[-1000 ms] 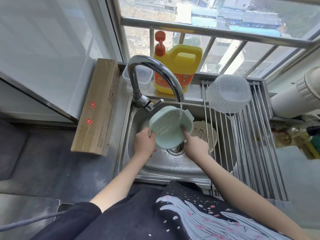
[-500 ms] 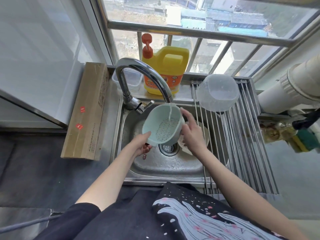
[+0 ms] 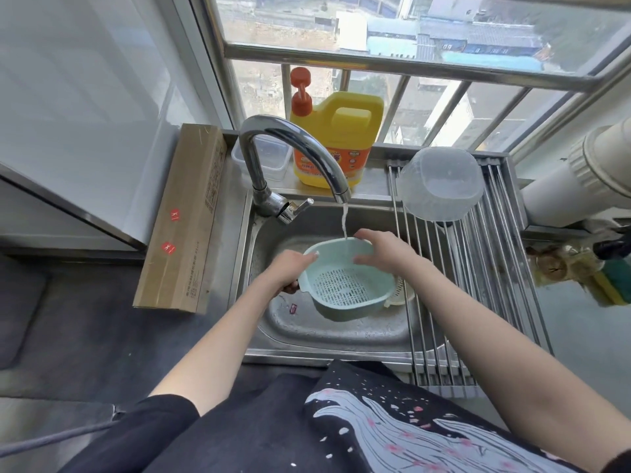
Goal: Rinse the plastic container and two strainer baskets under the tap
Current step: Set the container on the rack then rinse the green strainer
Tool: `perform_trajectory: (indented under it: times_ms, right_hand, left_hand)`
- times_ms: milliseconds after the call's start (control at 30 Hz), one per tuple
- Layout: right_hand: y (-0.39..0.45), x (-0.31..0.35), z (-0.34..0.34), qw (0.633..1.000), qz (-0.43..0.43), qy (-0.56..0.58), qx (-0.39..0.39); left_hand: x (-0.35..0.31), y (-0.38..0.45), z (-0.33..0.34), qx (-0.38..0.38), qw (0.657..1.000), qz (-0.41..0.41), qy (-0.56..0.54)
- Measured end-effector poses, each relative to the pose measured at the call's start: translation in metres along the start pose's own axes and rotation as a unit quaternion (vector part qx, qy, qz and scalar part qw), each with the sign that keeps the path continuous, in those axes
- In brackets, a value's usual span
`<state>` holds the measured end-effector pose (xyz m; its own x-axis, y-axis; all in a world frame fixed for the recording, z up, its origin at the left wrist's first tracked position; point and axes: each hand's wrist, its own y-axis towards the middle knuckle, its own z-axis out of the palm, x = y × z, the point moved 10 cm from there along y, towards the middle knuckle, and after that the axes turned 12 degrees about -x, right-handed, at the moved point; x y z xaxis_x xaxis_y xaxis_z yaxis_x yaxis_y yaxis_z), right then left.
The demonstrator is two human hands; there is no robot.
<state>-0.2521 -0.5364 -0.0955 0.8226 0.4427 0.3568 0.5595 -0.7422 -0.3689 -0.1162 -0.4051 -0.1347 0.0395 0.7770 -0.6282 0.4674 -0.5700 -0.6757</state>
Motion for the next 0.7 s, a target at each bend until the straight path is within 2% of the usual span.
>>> perform_trajectory:
  times_ms: [67,167,233,400,500,633,700]
  right_hand:
    - [0.002,0.012,-0.013,0.996,-0.024,-0.072,-0.055]
    - [0.005,0.029,-0.035,0.985,-0.062,-0.074,-0.141]
    - [0.005,0.035,-0.046,0.976,-0.082,-0.066,-0.189]
    - [0.002,0.018,-0.054,0.972,-0.024,0.027,-0.233]
    - [-0.012,-0.001,-0.047,0.962,0.03,0.088,-0.256]
    - [-0.041,-0.021,-0.032,0.922,0.127,0.249,-0.27]
    - [-0.054,-0.027,-0.021,0.909,0.158,0.277,-0.267]
  left_hand:
    - [-0.006,0.001,-0.006,-0.021,0.999,0.026,0.007]
    - [-0.01,0.005,-0.018,-0.062,0.996,0.064,-0.002]
    - [-0.006,0.005,-0.018,-0.052,0.997,0.057,-0.026]
    - [0.006,-0.003,-0.004,0.044,0.996,0.002,-0.078]
    - [0.003,-0.002,0.003,0.063,0.988,0.003,-0.14]
    - [-0.003,-0.007,0.018,0.097,0.981,-0.013,-0.166]
    - [0.001,-0.01,0.023,0.104,0.981,-0.042,-0.161]
